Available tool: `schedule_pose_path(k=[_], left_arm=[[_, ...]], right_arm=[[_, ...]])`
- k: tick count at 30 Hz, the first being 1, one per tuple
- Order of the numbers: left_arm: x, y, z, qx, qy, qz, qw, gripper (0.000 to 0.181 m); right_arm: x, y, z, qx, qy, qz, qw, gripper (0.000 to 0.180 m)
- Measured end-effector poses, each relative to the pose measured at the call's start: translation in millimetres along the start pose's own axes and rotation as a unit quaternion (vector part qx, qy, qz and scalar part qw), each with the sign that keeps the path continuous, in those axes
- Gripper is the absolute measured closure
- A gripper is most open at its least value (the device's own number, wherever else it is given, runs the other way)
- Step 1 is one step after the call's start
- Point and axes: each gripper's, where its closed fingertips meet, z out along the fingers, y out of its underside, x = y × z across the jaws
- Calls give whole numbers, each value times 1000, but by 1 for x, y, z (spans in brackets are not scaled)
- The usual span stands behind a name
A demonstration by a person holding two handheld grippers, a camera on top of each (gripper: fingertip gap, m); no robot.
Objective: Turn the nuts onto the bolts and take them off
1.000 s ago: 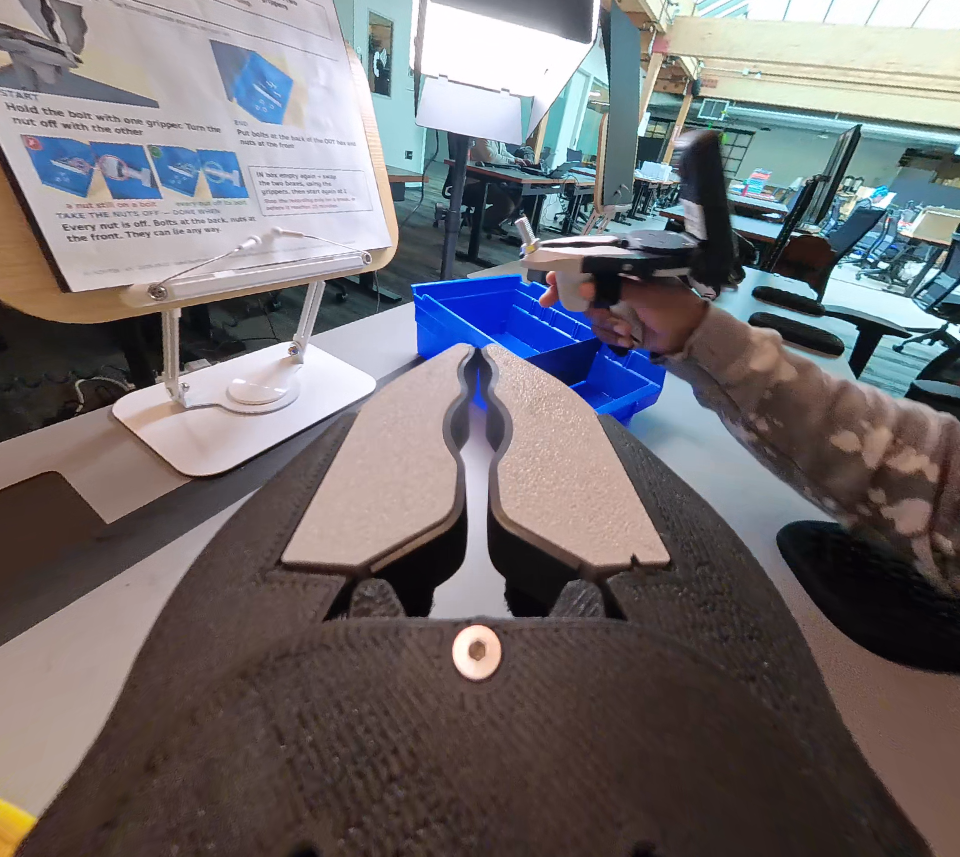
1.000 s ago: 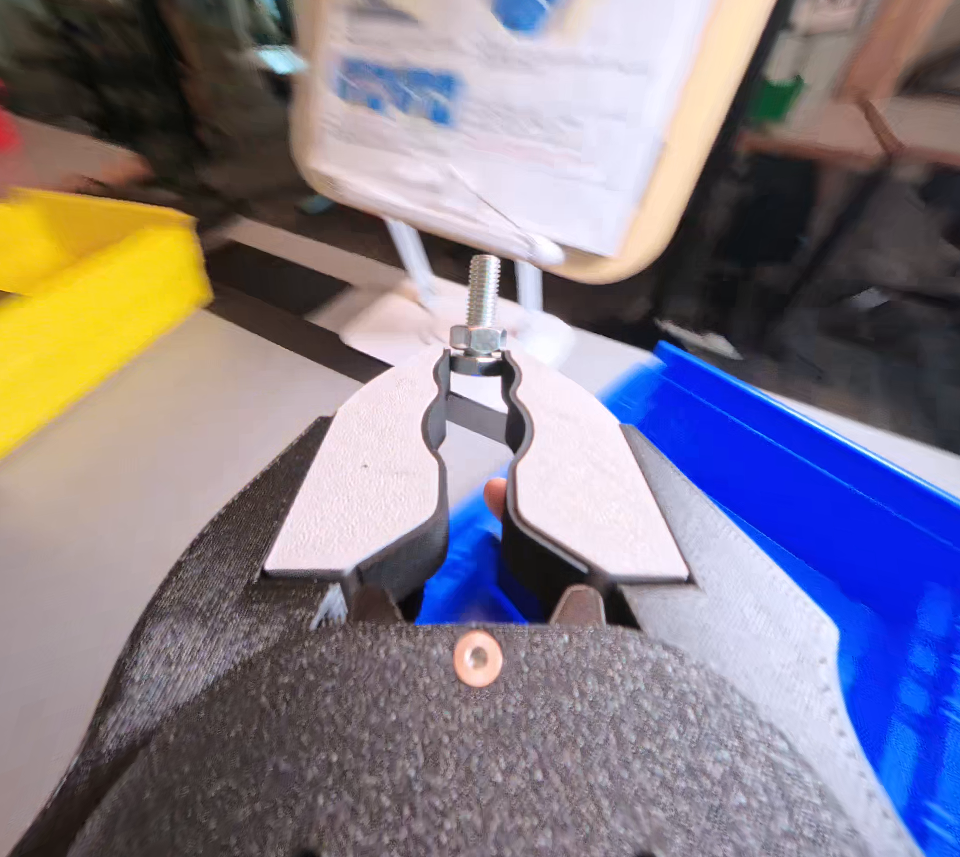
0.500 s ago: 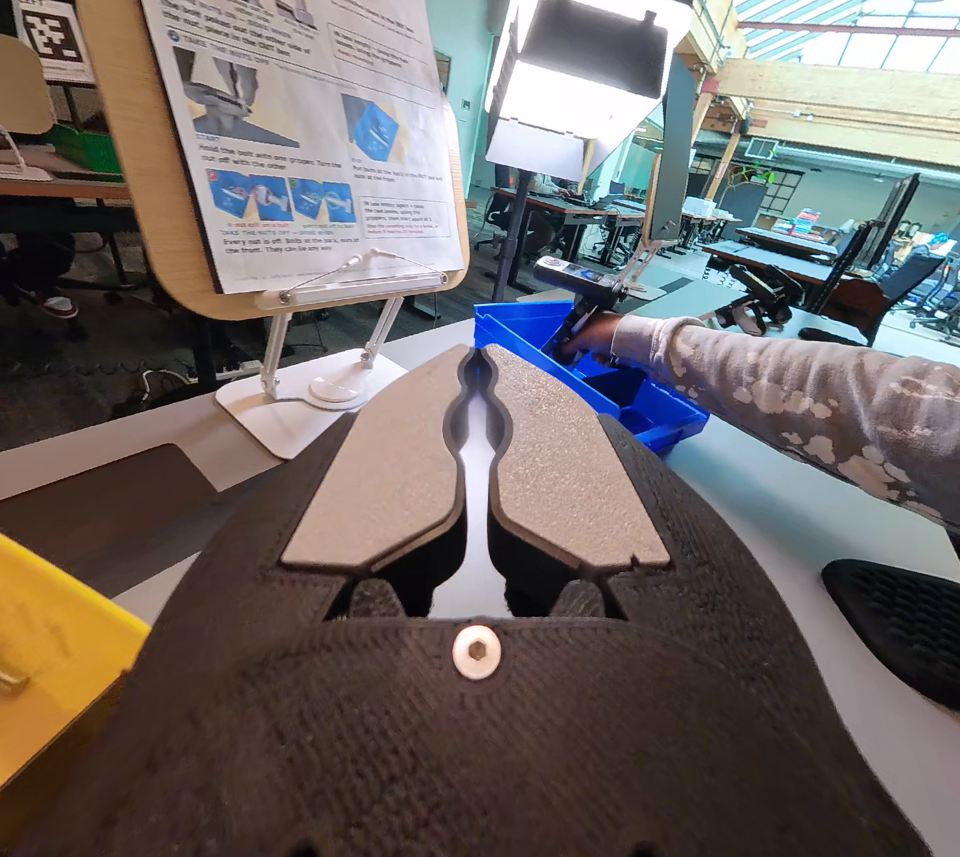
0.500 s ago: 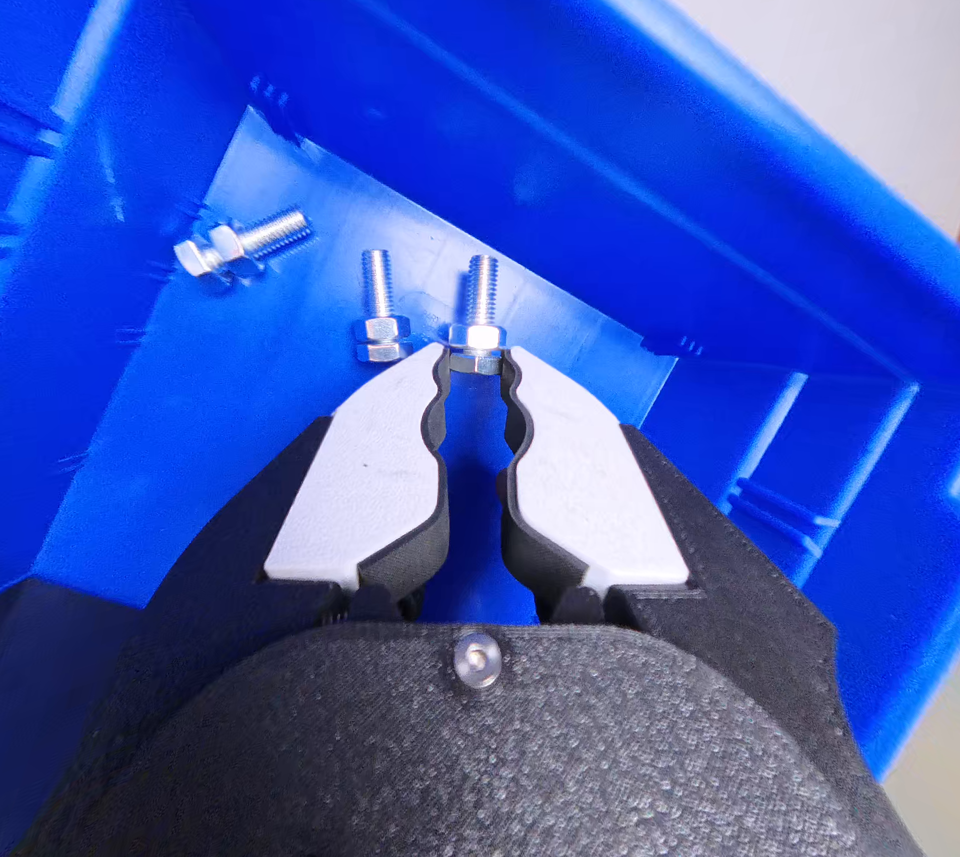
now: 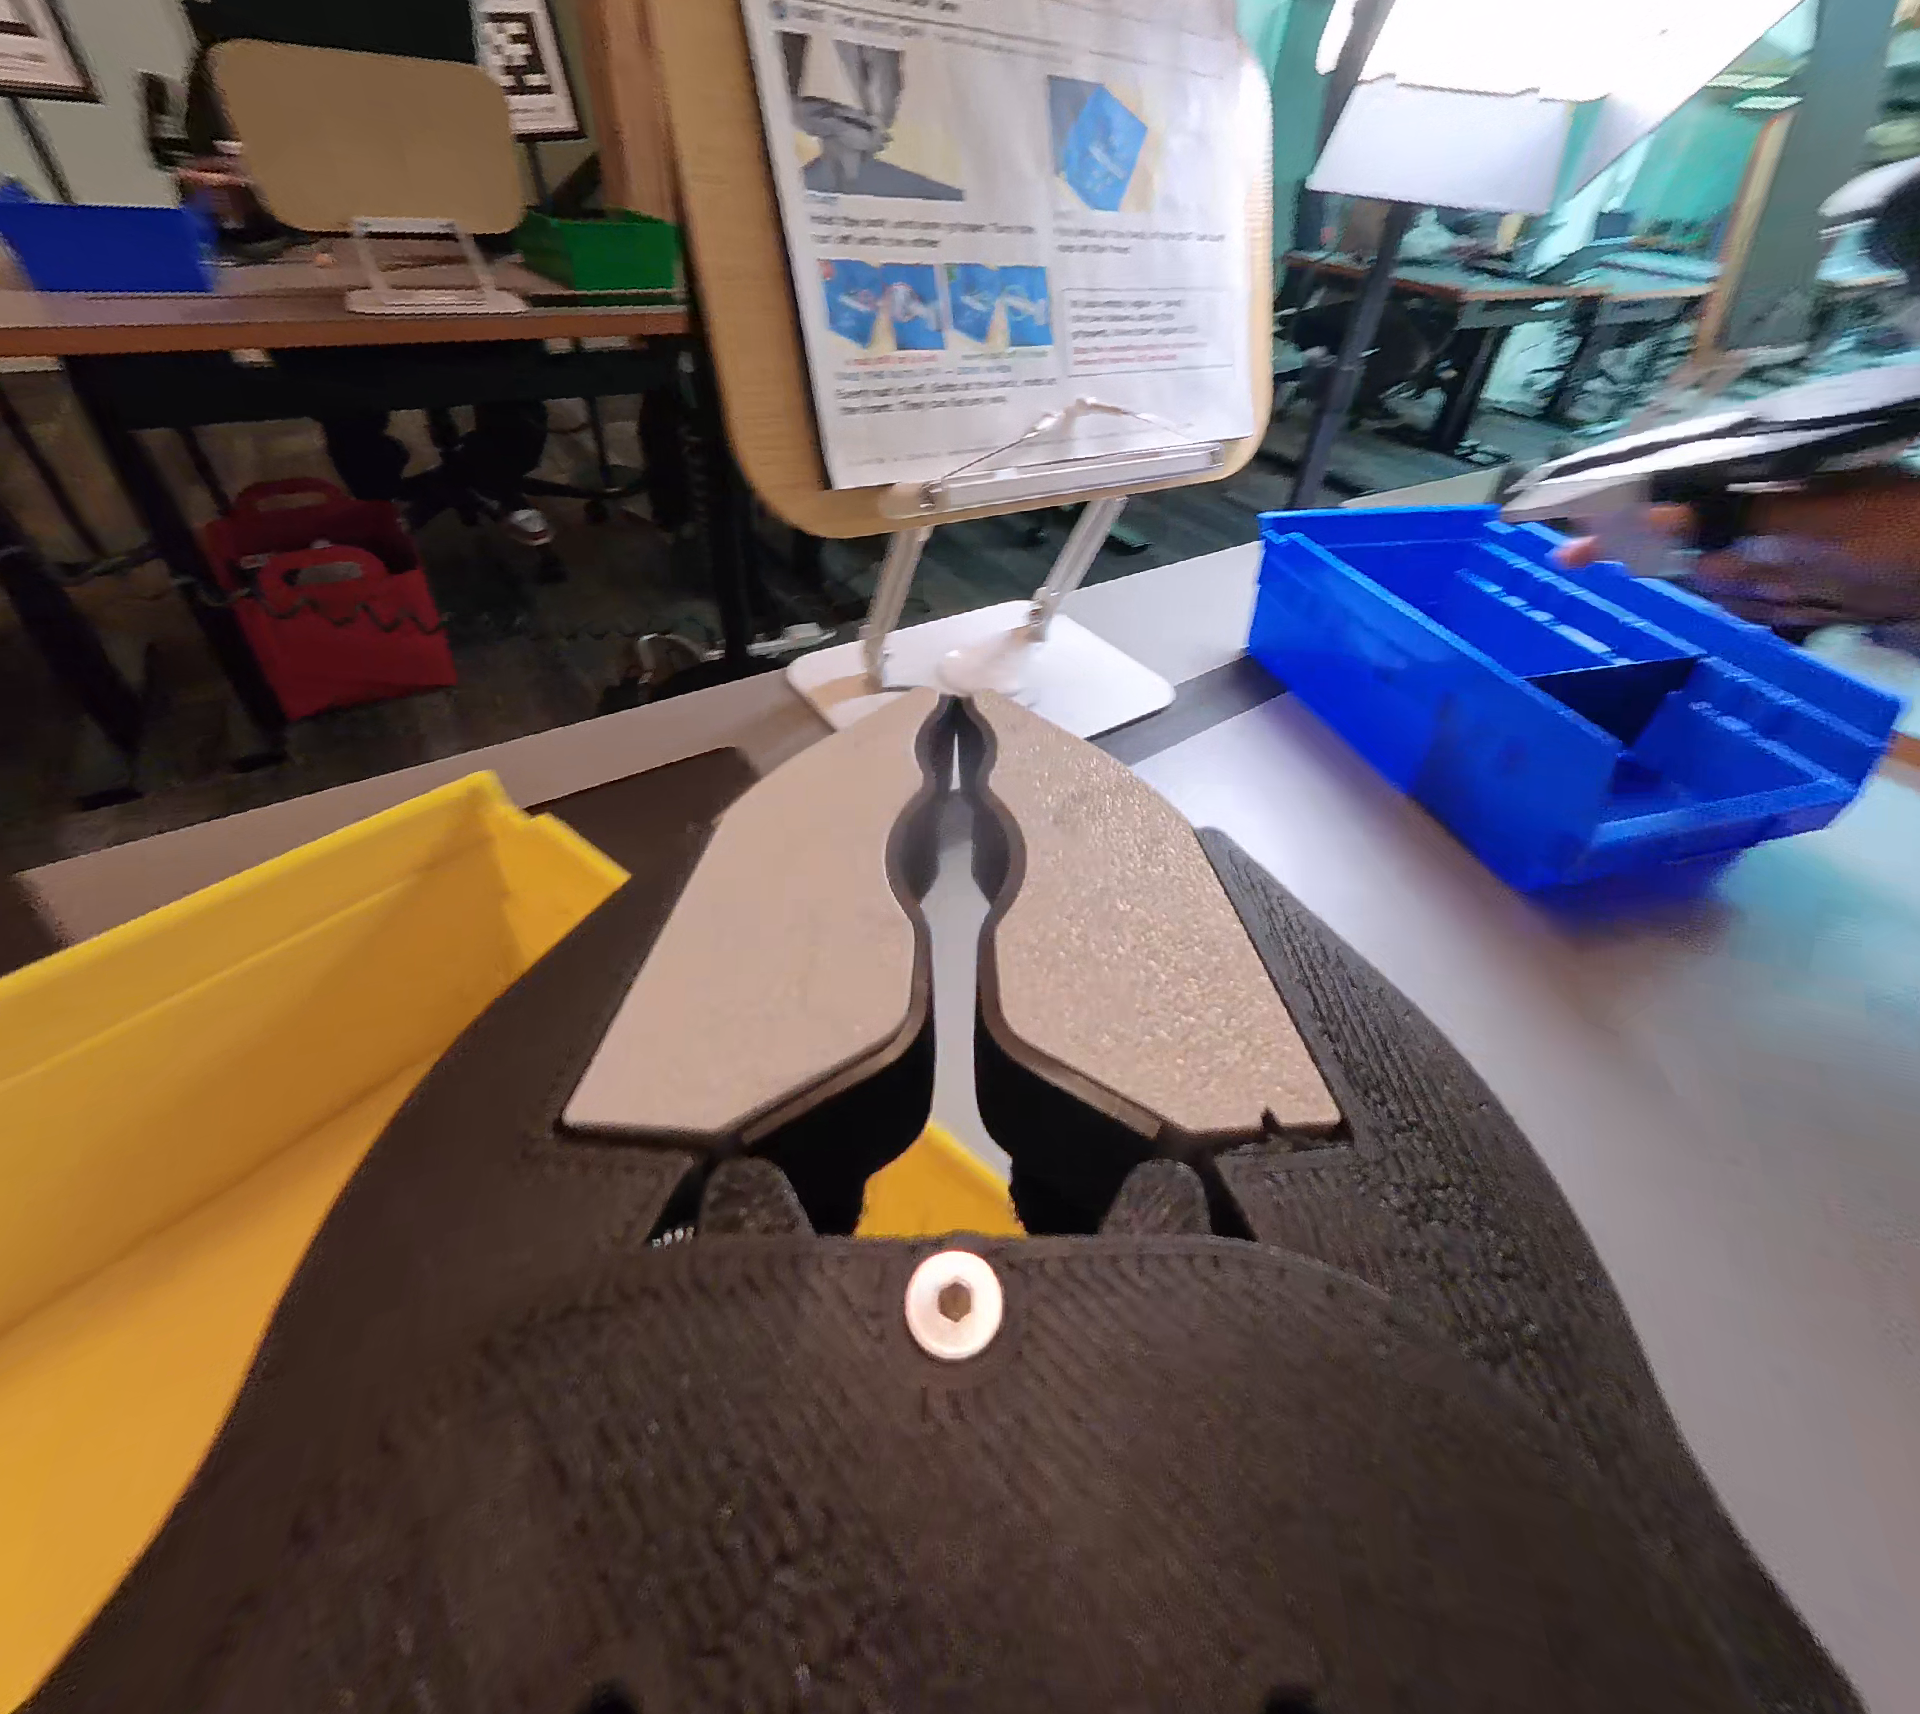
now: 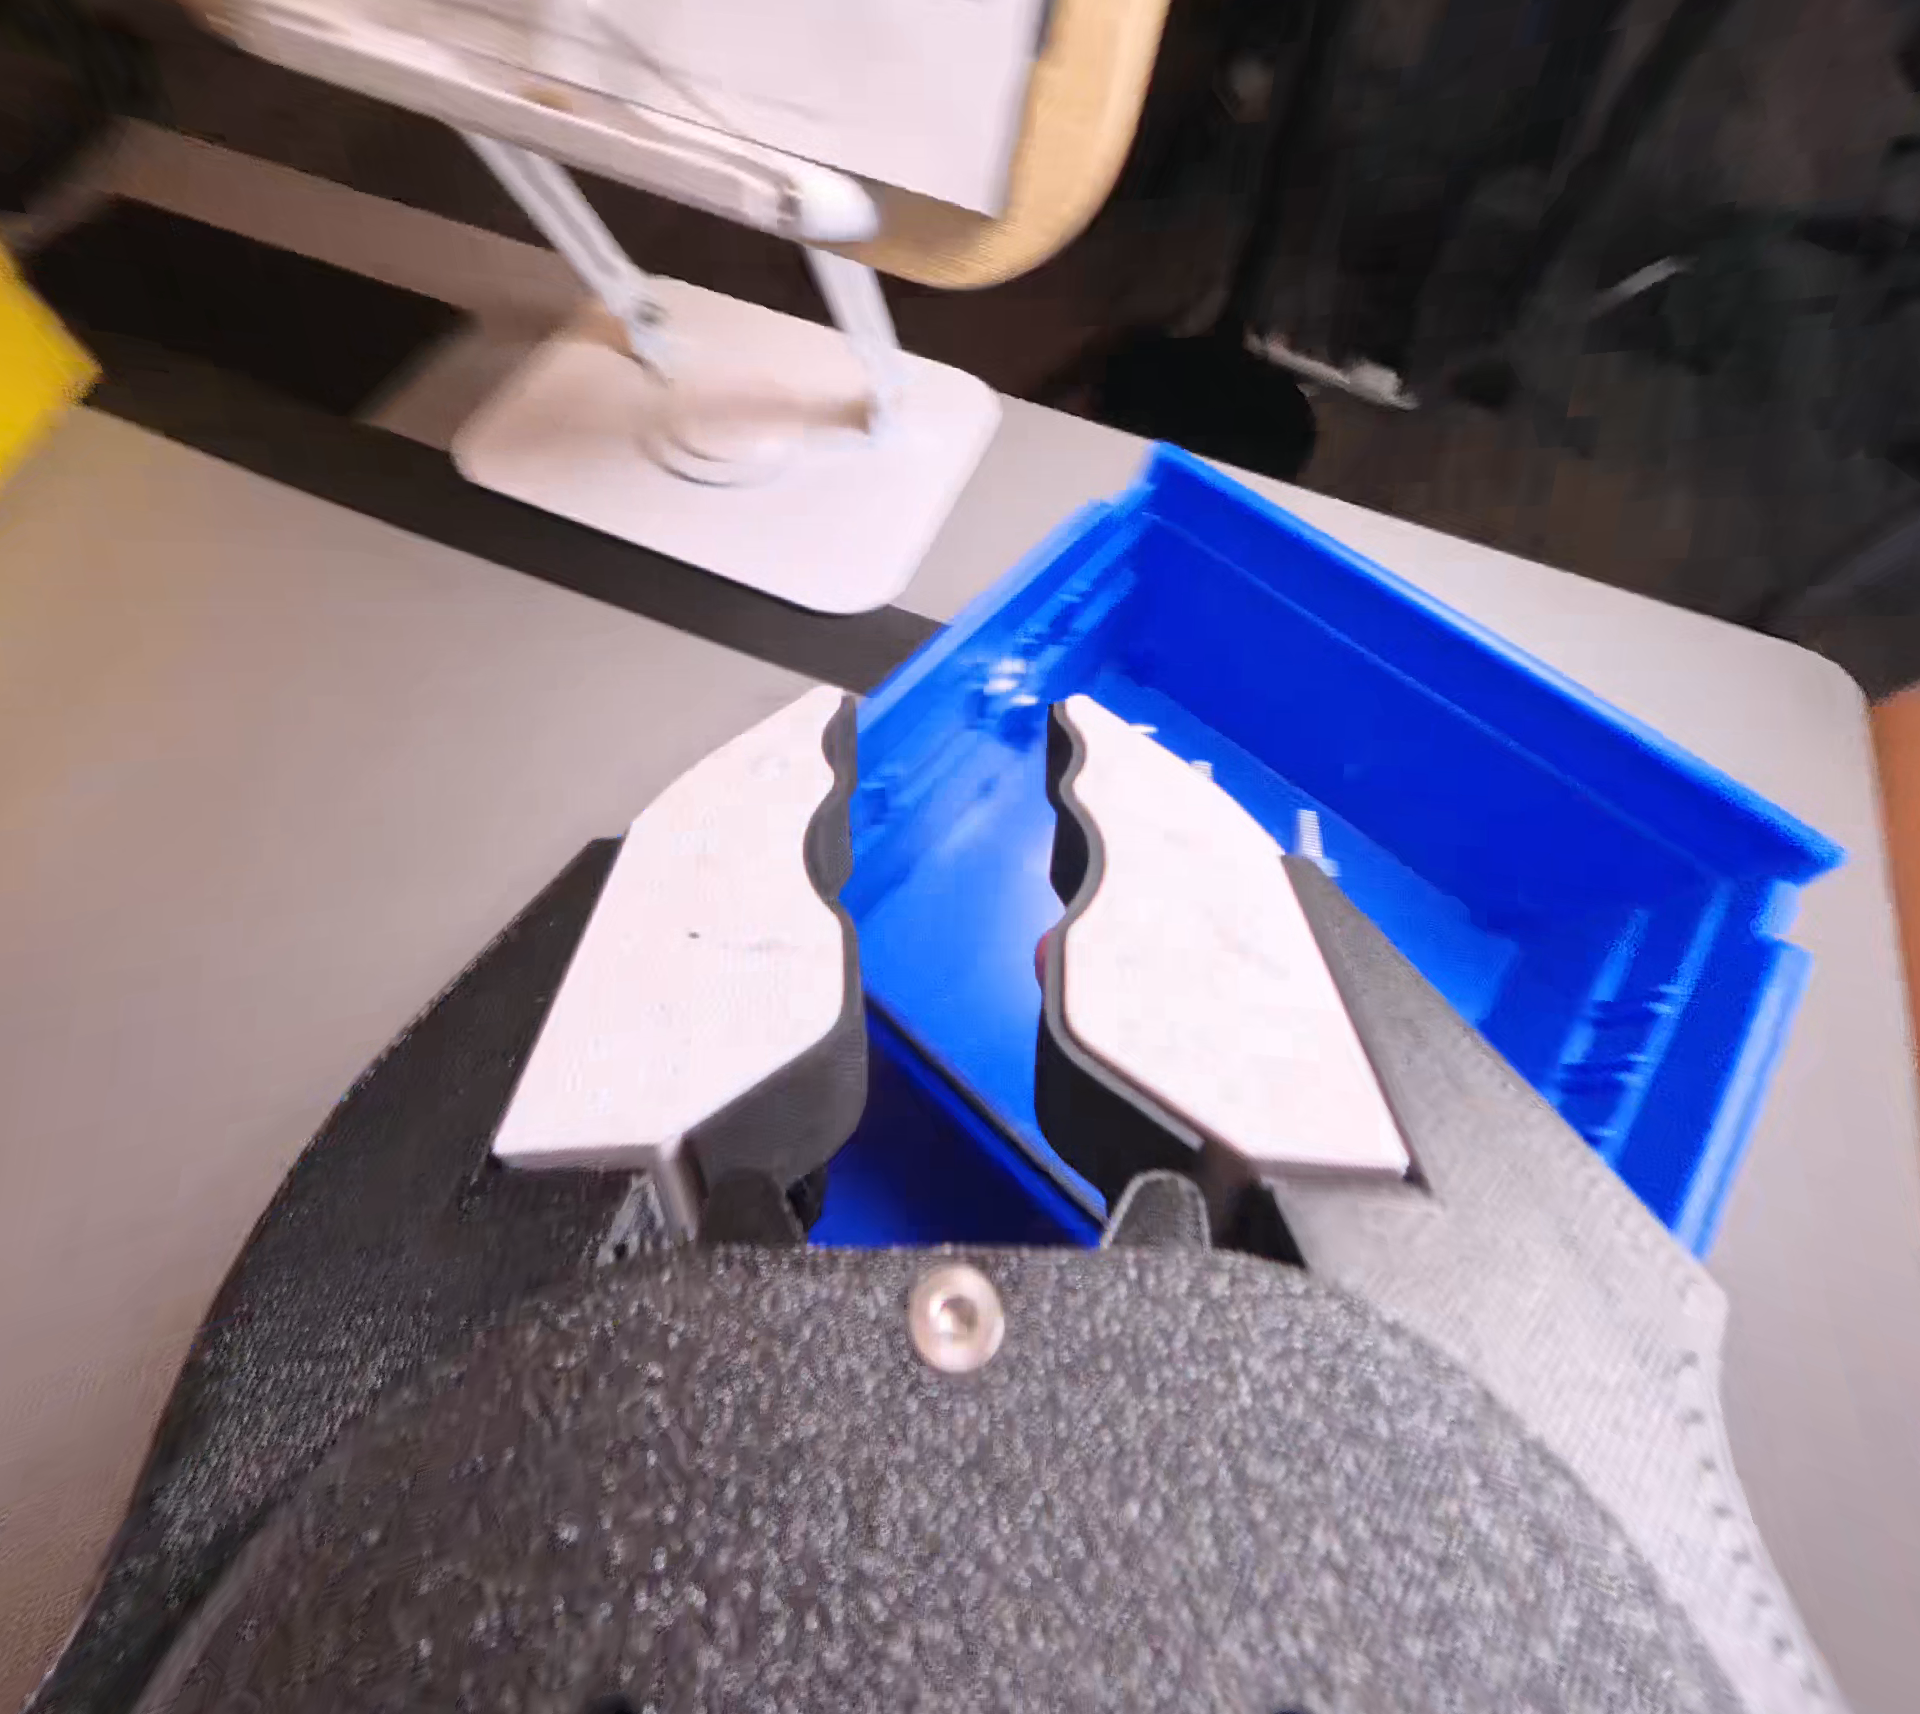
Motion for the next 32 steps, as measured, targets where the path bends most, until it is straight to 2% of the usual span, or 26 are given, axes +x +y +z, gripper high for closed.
schedule_pose_path(k=[2, 5, 8, 11, 14, 18, 20, 23, 28, 30, 32], left_arm=[[-18, 1, -7, -13, -37, 16, 999, 180], [-38, 11, -13, -56, -59, 9, 997, 180], [-57, 22, -10, -104, -74, 11, 992, 178], [-88, 41, 4, -200, -92, 24, 975, 168], [-111, 66, 29, -293, -78, -13, 953, 165], [-145, 127, 52, -442, -85, -70, 890, 160], [-156, 153, 59, -488, -88, -103, 862, 157], [-158, 173, 69, -509, -75, -167, 841, 153], [-155, 191, 73, -522, -65, -200, 827, 152], [-154, 191, 74, -517, -61, -202, 830, 152], [-155, 191, 69, -538, -56, -166, 824, 152]], right_arm=[[-52, 2, -33, 46, -53, -8, 998, 147], [-119, 35, -64, 68, -111, -29, 991, 148], [-170, 78, -77, 76, -173, -14, 982, 148], [-202, 103, -83, 125, -209, -10, 970, 150], [-218, 112, -82, 159, -234, 4, 959, 152], [-225, 112, -78, 167, -256, 18, 952, 152], [-227, 115, -78, 165, -263, 24, 950, 152], [-226, 120, -80, 163, -261, 16, 951, 153], [-224, 120, -80, 162, -269, 27, 949, 154], [-226, 121, -79, 158, -277, 29, 947, 154], [-228, 123, -78, 152, -280, 25, 947, 154]])
